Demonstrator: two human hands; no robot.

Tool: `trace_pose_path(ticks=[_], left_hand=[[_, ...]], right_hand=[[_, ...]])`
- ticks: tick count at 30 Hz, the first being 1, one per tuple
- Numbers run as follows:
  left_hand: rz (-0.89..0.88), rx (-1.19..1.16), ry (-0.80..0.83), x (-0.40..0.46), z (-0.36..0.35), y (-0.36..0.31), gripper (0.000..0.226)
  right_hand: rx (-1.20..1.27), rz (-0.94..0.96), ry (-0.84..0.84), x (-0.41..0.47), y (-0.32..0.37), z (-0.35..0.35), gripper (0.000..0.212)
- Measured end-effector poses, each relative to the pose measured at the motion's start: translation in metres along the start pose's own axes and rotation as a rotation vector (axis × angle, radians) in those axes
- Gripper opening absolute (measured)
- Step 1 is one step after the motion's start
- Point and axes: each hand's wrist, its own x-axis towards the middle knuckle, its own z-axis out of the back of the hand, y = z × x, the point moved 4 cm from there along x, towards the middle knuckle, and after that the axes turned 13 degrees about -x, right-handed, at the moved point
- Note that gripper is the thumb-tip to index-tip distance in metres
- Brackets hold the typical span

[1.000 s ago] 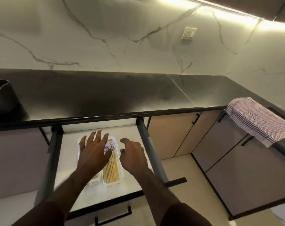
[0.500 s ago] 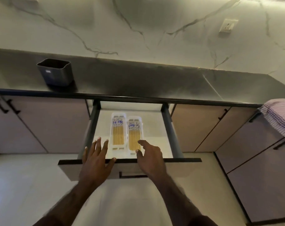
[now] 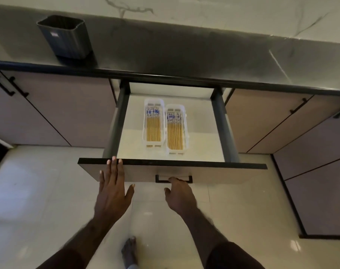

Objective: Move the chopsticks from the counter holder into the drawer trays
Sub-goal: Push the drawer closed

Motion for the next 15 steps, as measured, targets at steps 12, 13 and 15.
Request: trace_pose_path(ticks=[12, 13, 15], left_hand=[[-0.115, -0.013, -0.057, 0.042, -0.009, 0.016, 0.085], [-0.123, -0.027, -0.059, 0.046, -0.009, 0.017, 0.086], [-0.137, -0.062, -0.066, 0.057, -0.007, 0.017, 0.085]], right_hand=[[-0.117, -0.206, -0.023, 0.037, 0.004, -0.041, 0.039], [-0.107, -0.209, -0.038, 0.040, 0.004, -0.041, 0.039], [-0.088, -0.205, -0.067, 0.048, 0.003, -0.039, 0.039]])
